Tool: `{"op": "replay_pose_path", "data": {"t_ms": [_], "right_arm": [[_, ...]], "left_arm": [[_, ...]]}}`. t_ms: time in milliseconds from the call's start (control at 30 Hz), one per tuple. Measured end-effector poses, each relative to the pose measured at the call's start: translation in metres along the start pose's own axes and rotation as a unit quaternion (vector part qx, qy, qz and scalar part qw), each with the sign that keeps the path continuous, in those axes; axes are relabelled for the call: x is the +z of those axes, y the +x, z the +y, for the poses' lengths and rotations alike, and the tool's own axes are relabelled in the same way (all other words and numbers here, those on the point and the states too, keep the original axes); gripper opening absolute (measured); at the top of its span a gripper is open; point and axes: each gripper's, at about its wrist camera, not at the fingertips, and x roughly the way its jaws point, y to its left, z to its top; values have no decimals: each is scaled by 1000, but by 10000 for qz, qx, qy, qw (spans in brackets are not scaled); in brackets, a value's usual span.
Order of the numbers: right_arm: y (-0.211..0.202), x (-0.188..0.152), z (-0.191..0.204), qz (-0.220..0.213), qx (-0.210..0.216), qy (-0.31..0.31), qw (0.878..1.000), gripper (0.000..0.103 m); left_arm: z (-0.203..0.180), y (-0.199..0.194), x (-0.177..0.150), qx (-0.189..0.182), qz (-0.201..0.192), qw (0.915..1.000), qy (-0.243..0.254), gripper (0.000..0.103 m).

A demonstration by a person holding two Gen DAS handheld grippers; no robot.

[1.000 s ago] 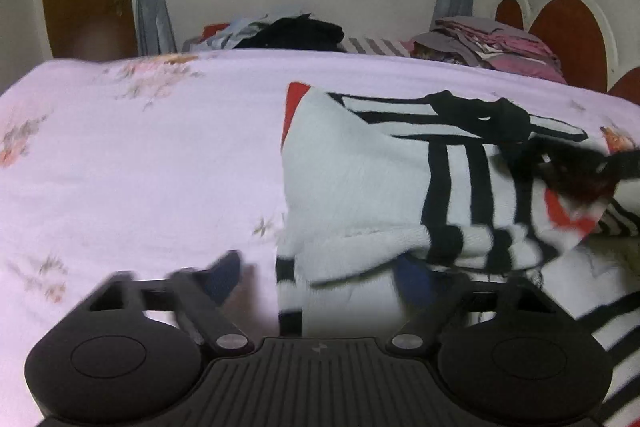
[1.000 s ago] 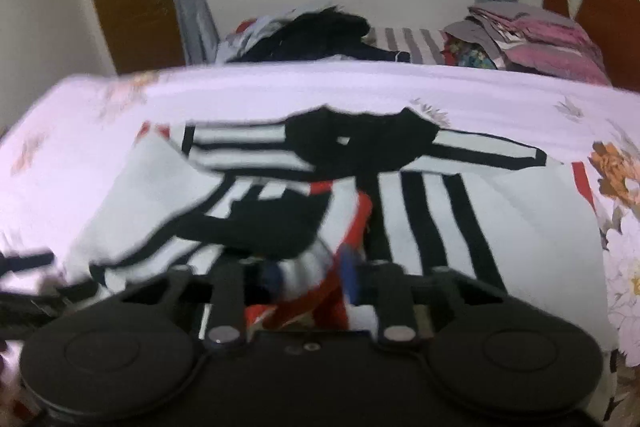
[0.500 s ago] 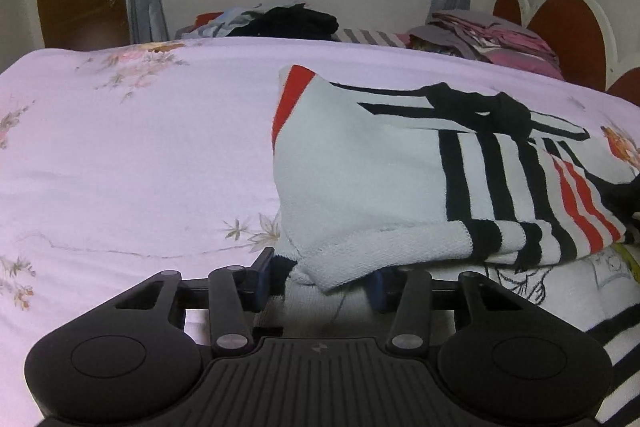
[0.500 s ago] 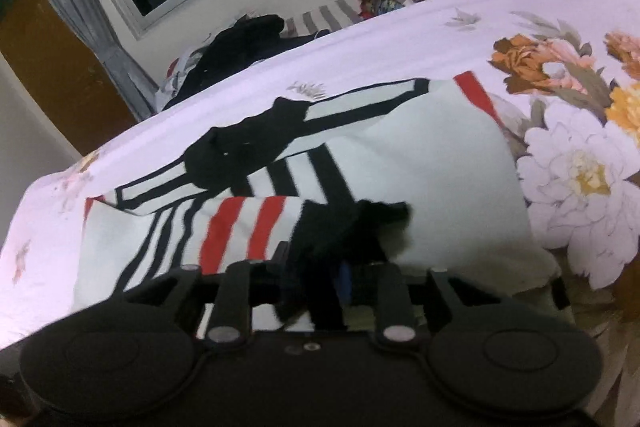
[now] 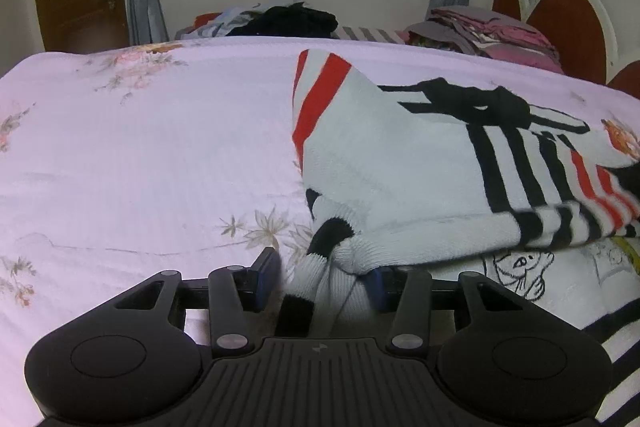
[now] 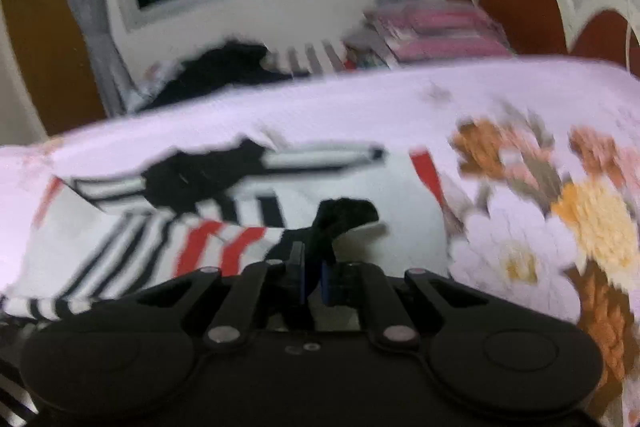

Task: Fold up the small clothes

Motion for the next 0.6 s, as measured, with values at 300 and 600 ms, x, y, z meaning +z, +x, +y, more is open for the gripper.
{"op": "replay_pose_path", "data": {"t_ms": [300, 600], "right_arm": [[2, -12, 9, 171, 150, -158, 9996, 14], [-12, -5, -12, 41, 361, 191, 9992, 28]], "left_arm": [[15, 0, 1, 35, 69, 9997, -249, 39], [38, -41, 4, -368, 192, 9957, -833, 81]]}}
